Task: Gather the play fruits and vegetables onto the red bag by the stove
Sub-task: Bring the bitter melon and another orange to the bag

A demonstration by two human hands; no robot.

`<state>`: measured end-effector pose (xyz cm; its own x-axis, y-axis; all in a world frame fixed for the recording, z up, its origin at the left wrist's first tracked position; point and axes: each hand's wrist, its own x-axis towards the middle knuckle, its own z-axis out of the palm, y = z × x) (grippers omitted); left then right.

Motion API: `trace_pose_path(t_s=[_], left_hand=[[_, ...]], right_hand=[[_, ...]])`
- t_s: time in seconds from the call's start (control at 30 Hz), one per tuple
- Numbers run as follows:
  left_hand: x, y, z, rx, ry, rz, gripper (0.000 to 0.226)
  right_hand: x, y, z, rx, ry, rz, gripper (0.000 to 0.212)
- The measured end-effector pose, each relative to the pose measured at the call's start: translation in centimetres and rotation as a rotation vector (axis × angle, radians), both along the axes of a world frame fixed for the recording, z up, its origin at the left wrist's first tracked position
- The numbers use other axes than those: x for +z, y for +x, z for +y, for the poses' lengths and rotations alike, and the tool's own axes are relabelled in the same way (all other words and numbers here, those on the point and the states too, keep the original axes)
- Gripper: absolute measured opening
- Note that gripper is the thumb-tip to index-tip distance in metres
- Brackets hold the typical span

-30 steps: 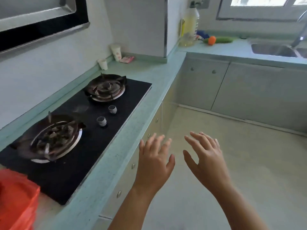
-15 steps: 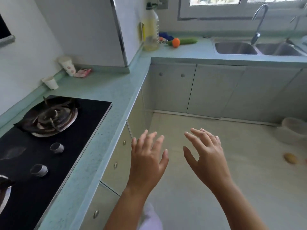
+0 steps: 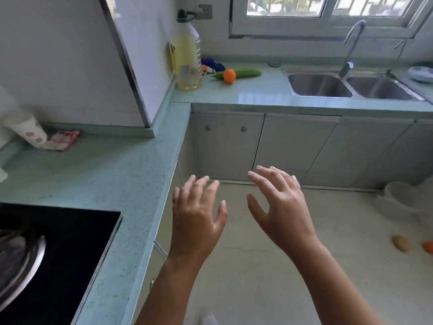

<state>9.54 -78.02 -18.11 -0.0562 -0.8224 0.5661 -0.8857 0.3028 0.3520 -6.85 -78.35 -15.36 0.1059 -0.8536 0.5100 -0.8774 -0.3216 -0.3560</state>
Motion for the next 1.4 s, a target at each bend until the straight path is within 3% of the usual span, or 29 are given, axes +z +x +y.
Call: trace_pose_path(t_s=[0.4,0.87,1.4], left_hand=[[-0.5,-4.5,-15.9,-0.095,0.02,-0.016,0.041],[1.1,-18.9,-38.4,-0.17,0.023,-0.024,0.042],[-2.8,-18.4,-55.0,-0.083,0.168,0.006,0.044]], right_hand=[[-1.5,-4.4,-14.1,-0.111,-0.003,-0.013,0.041],[-0.7,-18.5,-35.8,-0.171,-0.037,-0.07,0.044],[-4.0,-19.4,-54.0,-0.057,-0.006,-0.066,0.042]])
